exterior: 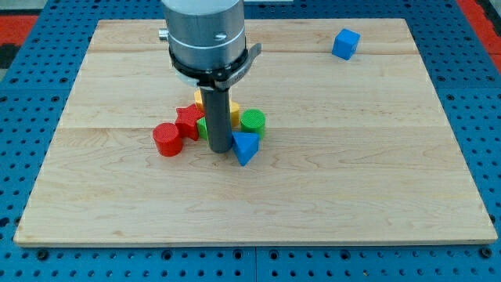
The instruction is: Push the blue triangle between green circle and green star
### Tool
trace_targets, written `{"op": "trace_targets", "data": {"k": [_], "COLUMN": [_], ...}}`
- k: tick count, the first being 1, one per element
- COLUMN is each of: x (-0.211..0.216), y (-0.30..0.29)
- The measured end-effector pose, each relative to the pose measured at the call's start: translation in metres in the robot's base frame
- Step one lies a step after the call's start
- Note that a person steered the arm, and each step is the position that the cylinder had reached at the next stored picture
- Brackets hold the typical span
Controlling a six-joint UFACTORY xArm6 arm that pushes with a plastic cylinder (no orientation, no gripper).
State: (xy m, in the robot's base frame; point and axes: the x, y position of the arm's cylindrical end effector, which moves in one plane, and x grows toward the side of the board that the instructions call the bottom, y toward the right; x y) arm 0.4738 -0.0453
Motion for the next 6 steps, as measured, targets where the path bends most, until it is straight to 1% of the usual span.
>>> {"op": "trace_targets", "data": {"k": [1,2,3,4,5,6], "x": [0.027,0.072,0.053,0.001,-0.003,0.053], "y": [-0.021,0.004,0.039,0.009,0.004,-0.036]}}
